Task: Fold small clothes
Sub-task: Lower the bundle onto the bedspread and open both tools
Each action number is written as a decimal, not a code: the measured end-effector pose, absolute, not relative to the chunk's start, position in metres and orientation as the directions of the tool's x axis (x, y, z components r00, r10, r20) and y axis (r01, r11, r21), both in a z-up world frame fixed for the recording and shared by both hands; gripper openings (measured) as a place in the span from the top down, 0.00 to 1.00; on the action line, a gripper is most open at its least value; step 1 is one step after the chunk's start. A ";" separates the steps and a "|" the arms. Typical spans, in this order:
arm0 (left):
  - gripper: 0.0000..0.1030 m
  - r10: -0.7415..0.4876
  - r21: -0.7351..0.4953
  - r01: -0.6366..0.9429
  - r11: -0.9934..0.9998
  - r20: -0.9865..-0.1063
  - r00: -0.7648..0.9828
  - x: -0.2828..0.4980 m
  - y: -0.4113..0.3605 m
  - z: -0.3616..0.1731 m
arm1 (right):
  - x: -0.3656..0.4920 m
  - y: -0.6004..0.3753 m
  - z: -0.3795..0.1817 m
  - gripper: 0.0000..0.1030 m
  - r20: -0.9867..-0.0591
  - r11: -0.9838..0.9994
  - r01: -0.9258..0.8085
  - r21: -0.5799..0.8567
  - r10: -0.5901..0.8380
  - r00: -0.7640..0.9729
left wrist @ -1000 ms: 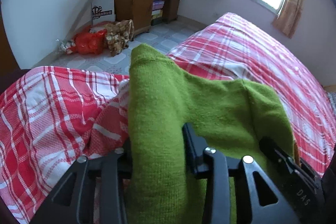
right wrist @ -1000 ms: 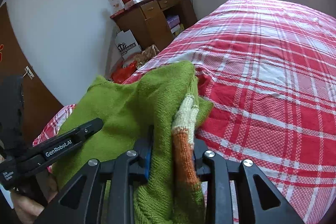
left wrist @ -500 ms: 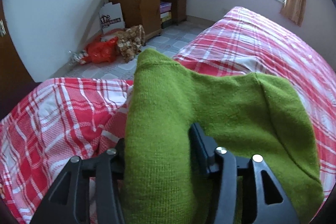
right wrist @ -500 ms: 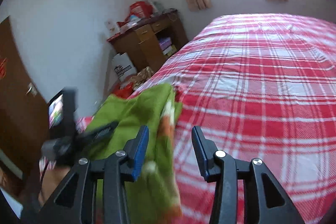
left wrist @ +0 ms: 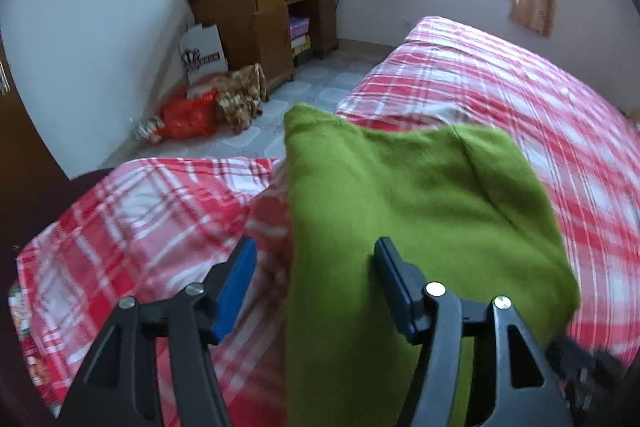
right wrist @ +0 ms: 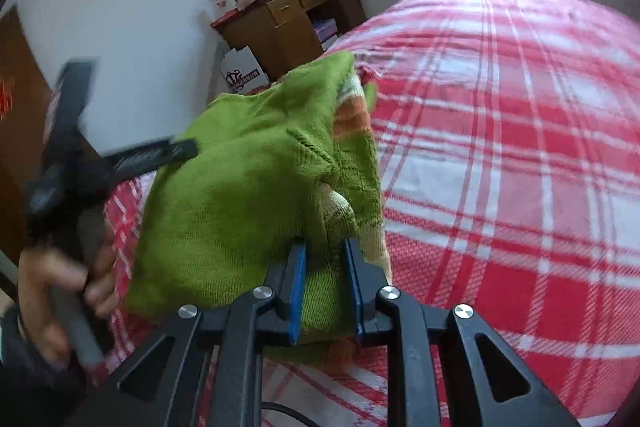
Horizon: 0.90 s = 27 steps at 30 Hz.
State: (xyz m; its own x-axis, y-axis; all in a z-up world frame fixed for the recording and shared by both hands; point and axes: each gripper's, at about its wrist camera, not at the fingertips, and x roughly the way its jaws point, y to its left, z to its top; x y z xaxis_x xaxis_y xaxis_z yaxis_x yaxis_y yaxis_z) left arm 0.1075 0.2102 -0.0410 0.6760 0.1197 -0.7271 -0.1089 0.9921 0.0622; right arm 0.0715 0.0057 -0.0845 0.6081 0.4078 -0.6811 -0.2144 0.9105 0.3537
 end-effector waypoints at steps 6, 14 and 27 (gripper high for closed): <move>0.31 0.186 0.160 -0.102 0.982 -0.691 0.699 0.061 0.194 -0.044 | 0.063 0.011 -0.085 0.81 -0.701 0.926 -0.243 0.287 0.377 0.606; 0.26 0.208 0.211 -0.082 0.974 -0.689 0.695 0.018 0.180 -0.043 | 0.012 -0.003 -0.051 0.80 -0.638 0.925 -0.196 0.325 0.367 0.677; 0.02 0.173 0.197 -0.055 0.979 -0.653 0.737 -0.044 0.155 -0.024 | -0.074 -0.018 -0.009 0.35 -0.557 0.970 -0.128 0.206 0.224 0.800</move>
State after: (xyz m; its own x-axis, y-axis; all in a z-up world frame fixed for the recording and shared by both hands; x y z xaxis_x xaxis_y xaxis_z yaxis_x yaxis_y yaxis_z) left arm -0.0436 0.1547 -0.0238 0.7373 0.1729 -0.6531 -0.0551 0.9789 0.1969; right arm -0.0739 -0.0178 -0.0088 0.8000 0.2236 -0.5568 -0.1279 0.9702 0.2058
